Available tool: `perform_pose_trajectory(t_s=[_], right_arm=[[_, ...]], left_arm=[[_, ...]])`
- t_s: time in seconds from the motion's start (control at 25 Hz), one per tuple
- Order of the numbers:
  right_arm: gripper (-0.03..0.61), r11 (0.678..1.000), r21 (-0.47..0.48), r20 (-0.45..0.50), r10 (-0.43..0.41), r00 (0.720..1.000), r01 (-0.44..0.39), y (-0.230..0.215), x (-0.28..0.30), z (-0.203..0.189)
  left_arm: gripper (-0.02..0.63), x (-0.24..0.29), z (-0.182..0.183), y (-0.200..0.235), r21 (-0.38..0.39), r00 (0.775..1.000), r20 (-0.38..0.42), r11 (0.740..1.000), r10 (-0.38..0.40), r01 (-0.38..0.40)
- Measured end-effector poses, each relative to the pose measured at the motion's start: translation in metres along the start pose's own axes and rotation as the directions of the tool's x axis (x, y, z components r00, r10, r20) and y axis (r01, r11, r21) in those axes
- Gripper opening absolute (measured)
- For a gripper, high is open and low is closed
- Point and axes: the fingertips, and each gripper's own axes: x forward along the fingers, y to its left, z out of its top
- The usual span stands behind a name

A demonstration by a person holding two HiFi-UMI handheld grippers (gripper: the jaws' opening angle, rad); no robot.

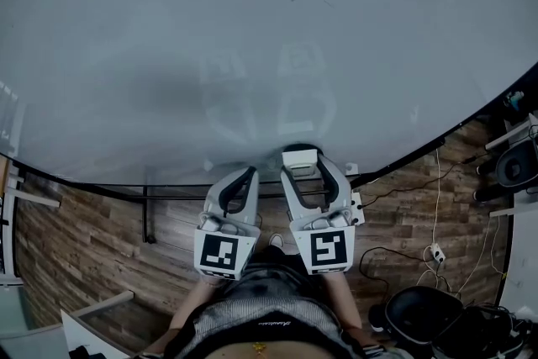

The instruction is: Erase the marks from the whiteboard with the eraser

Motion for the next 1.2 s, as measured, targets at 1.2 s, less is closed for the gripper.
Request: perform_pose_trajectory(t_s=[1.2], right_arm=[[0.241, 0.971, 0.006, -0.036, -0.239, 0.97, 0.239, -0.16, -0.072, -0.035]], left_arm=[[0.005, 0.061, 0.007, -0.121, 0.033, 0.987, -0.002, 0.987, -0.16, 0.16]])
